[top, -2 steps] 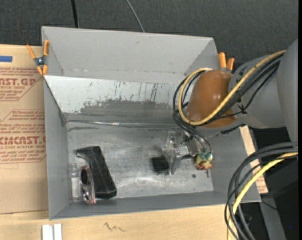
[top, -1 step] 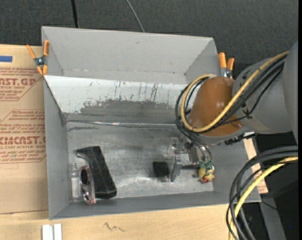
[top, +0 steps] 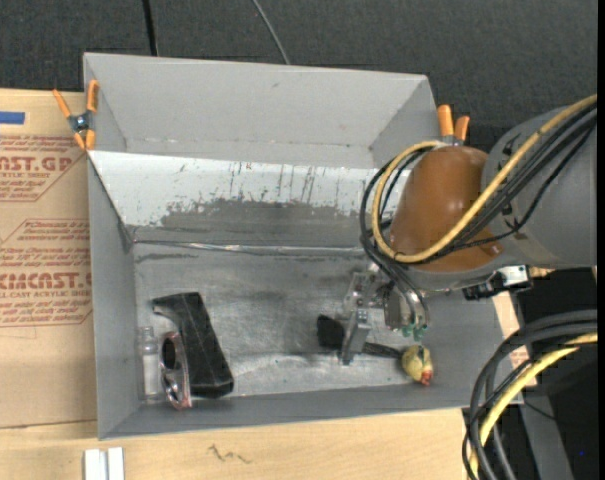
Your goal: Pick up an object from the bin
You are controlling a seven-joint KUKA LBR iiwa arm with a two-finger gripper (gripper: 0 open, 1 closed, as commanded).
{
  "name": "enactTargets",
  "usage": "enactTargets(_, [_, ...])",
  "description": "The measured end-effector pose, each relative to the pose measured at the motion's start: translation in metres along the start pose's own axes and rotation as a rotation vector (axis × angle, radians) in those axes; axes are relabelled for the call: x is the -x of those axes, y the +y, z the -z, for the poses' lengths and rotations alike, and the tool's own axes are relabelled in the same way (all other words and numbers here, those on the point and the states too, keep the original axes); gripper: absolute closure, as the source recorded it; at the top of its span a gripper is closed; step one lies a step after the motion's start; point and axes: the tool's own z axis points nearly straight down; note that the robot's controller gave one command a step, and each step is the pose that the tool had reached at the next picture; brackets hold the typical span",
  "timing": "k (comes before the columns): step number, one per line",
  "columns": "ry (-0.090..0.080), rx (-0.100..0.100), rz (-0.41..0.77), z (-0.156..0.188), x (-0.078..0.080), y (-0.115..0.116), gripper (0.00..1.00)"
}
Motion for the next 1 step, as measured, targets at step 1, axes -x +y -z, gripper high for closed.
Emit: enactTargets(1, [-0.014,0.0,0.024,-0.0188,-0.0059,-0.01,1.0])
